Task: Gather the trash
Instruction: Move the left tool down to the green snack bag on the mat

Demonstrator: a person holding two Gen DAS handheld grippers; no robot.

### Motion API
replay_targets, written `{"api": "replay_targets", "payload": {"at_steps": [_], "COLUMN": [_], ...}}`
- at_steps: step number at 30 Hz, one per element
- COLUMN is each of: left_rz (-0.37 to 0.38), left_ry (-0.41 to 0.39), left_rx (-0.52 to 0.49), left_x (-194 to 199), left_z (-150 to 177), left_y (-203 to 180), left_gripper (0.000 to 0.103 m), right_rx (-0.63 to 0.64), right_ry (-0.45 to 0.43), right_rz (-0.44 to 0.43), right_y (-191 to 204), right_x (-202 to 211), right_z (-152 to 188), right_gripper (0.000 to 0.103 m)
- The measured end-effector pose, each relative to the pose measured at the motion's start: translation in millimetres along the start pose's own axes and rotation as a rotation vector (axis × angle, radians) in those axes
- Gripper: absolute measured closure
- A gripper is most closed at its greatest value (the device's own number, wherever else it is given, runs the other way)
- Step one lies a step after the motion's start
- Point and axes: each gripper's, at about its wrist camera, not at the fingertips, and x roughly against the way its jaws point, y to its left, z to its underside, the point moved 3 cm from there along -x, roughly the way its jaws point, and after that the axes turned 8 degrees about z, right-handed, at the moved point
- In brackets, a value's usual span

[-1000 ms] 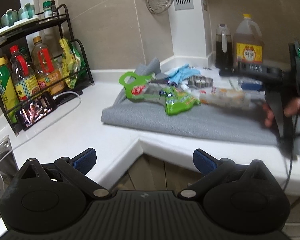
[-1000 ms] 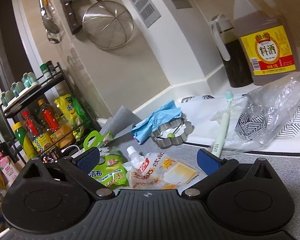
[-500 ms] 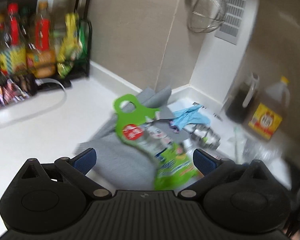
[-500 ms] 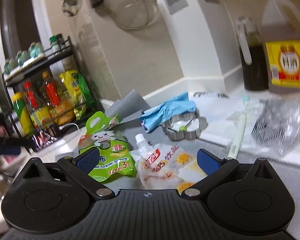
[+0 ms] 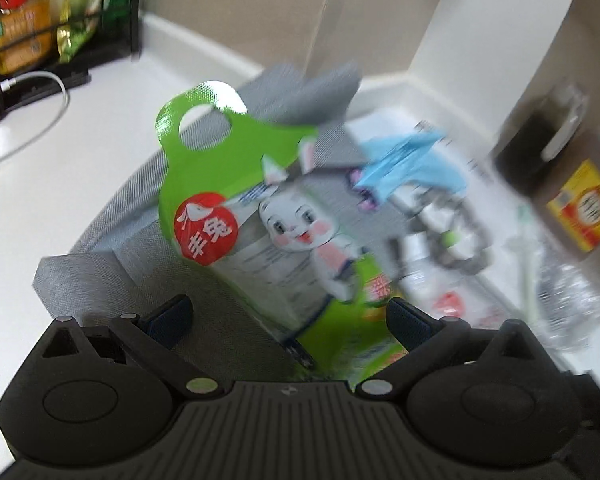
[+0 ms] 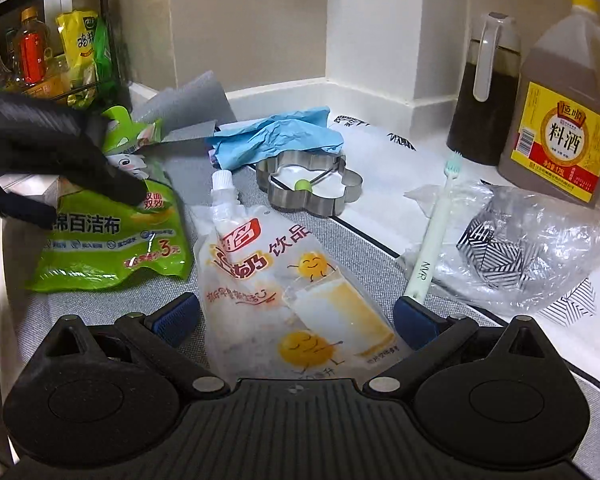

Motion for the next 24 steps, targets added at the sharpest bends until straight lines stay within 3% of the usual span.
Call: {"api": "replay_targets", "payload": {"at_steps": [4,6,14,24], "left_rz": [-0.064,-0.069,-0.084,-0.086], "left_ry": [-0.067,-0.116,-0.203,-0.206], "left_rx": [-0.166,-0.203,-0.200,-0.202], "left_x": [-9.8,-10.4,-15.3,-13.5], "left_z": [9.6,17.8,26.4,21.9], "left_y": [-2.4,-3.1,-3.7,-7.2], "left_gripper": [0.000,0.000,0.000,0.000], "right_rx": [0.004,0.007,0.006,0.005], "right_ry": [0.001,0.001,0.000,-0.001], "right_rz": [0.003,0.007,0.011,0.016], "right_y": [0.6,1.3,1.7,2.7], "right_x": [-1.7,-2.4,-3.0,-3.4], "right_z": [-0.1,-0.8,-1.7,-1.8], "right_gripper": [0.000,0.000,0.000,0.000]}}
